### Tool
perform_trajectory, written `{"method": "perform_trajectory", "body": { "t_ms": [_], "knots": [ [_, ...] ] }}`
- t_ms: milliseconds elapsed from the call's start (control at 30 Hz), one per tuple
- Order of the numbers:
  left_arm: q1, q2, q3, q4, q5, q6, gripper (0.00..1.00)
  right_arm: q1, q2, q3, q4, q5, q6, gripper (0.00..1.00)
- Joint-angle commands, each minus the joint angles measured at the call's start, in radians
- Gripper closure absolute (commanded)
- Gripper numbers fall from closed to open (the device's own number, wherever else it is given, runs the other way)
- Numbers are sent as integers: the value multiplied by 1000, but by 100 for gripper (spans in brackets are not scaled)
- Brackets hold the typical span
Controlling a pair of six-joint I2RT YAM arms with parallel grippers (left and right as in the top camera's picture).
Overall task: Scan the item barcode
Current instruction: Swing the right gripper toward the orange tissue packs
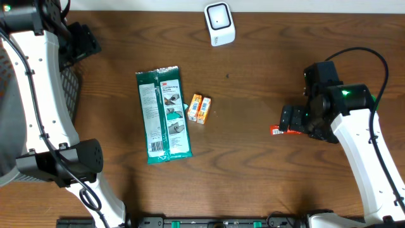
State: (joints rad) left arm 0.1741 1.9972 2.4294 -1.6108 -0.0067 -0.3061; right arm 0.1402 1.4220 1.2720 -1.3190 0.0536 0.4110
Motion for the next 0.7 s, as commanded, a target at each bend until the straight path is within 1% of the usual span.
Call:
{"method": "perform_trajectory", "body": {
  "t_ms": [0, 467, 600, 667],
  "knots": [
    [4, 8, 4, -56, -13, 14, 18, -2, -10, 1, 0, 14, 12, 1],
    [4, 8, 4, -56, -13, 14, 18, -2, -10, 1, 7, 21, 8, 1],
    [4, 8, 4, -56, -13, 14, 18, -2, -10, 1, 96, 18, 8, 1],
    [4, 8, 4, -56, -13, 14, 18, -2, -10, 1, 150, -32, 19, 1]
  ]
}}
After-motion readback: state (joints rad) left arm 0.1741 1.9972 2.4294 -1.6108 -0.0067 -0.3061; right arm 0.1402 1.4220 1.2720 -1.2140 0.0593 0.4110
